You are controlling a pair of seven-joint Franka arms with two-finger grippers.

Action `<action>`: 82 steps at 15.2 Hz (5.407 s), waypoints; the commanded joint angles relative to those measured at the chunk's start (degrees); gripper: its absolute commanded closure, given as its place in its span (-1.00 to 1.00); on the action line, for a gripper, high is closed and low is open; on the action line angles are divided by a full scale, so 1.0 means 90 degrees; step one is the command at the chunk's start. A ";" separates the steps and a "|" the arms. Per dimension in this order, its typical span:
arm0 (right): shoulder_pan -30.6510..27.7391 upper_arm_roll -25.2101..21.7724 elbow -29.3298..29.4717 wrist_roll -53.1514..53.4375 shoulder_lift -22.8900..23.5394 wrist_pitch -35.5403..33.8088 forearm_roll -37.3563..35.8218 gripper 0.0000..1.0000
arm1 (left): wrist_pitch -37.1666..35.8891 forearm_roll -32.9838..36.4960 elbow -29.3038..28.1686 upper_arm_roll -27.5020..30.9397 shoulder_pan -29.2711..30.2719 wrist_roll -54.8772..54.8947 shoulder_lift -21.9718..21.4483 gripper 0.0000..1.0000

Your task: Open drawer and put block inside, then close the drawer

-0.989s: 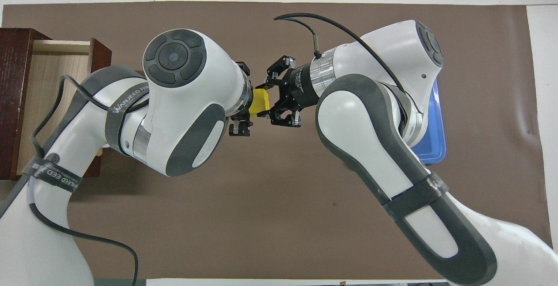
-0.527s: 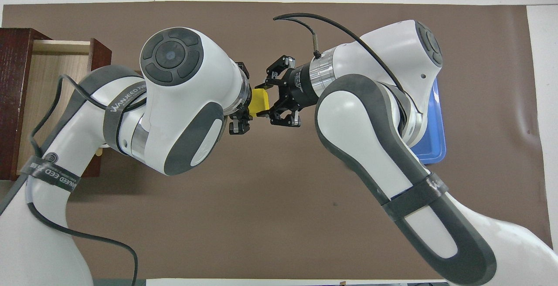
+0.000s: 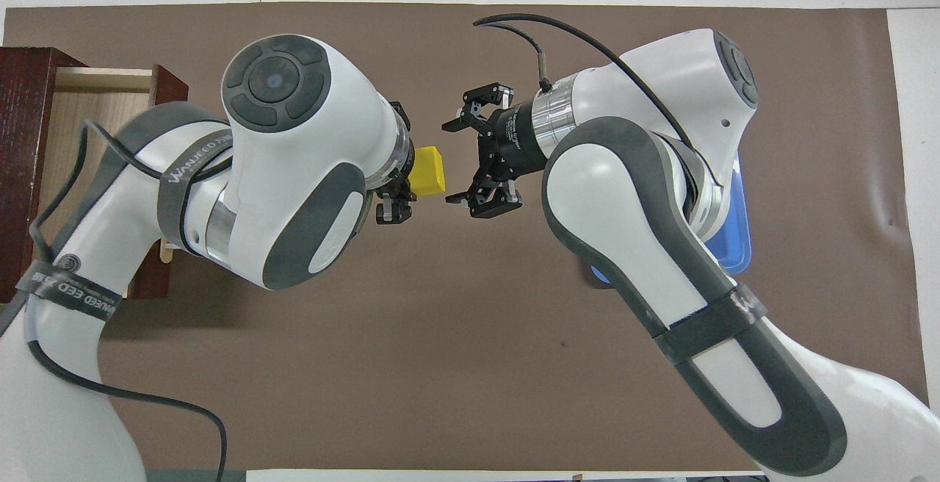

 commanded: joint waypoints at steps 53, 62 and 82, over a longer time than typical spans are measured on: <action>-0.2794 -0.0005 -0.0185 -1.0531 -0.2175 -0.4069 -0.5449 -1.00 | 0.0889 0.1242 -0.2447 0.0072 0.3444 0.3973 -0.1253 -1.00; -0.2560 -0.0376 -0.0146 -1.0590 -0.2136 -0.4089 -0.5439 -1.00 | 0.1085 0.1359 -0.2466 0.0072 0.4391 0.5233 -0.1253 -1.00; -0.2501 -0.0366 -0.0195 -1.0511 -0.2175 -0.3806 -0.5488 -1.00 | -0.2049 0.0568 -0.0924 -0.0055 0.3220 1.1452 -0.1429 -1.00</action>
